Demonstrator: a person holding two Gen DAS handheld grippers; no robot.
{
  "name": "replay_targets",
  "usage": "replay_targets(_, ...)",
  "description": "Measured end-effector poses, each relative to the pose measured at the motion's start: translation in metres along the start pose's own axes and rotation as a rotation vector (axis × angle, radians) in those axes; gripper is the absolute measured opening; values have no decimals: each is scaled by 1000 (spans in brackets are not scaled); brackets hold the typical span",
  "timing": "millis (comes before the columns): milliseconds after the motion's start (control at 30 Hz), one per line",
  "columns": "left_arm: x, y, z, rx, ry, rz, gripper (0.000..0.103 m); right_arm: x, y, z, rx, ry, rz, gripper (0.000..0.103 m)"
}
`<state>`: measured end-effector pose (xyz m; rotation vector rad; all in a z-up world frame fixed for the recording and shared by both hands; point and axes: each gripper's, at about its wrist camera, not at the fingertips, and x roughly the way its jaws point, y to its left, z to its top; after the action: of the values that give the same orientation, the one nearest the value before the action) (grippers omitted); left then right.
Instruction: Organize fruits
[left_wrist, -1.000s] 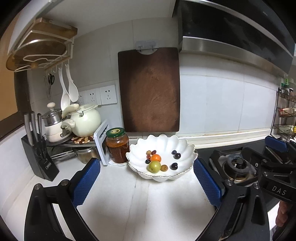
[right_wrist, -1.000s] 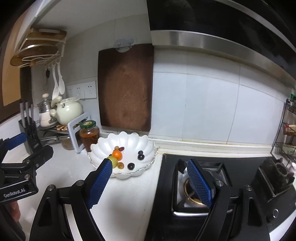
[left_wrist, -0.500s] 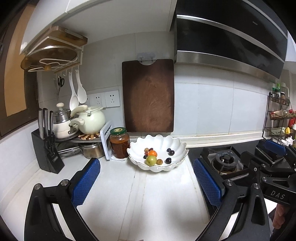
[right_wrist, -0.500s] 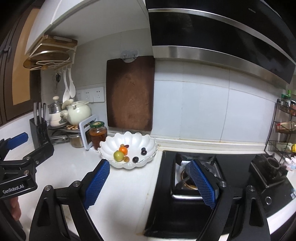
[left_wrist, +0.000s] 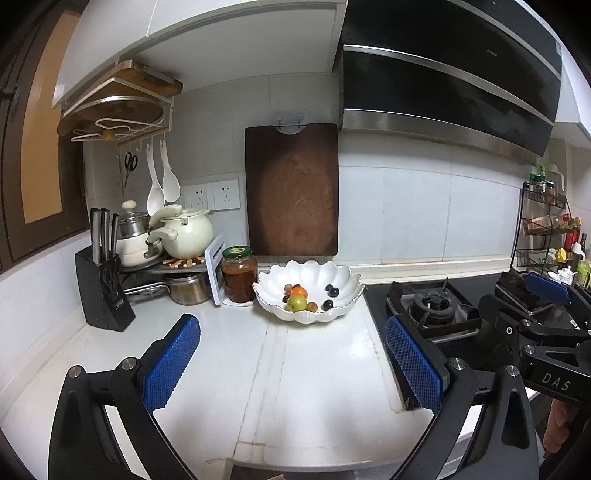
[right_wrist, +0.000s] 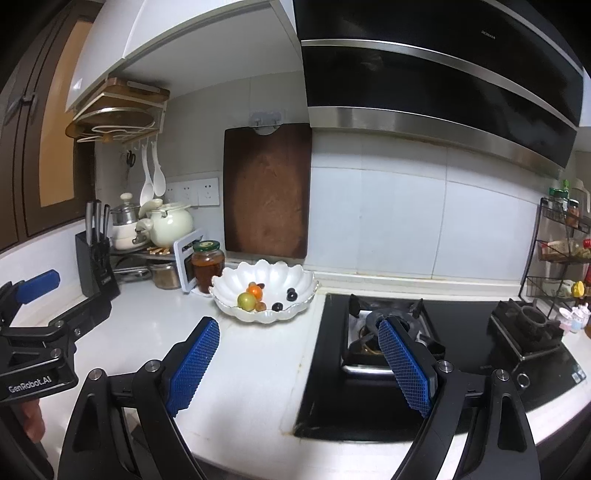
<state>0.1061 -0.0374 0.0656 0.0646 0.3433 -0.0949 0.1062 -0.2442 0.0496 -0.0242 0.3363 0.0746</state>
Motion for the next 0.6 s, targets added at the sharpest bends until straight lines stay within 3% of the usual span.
replay_targets(600, -30, -12, -12, 14, -15, -10, 103, -34, -6, -17, -2, -4, -4, 89)
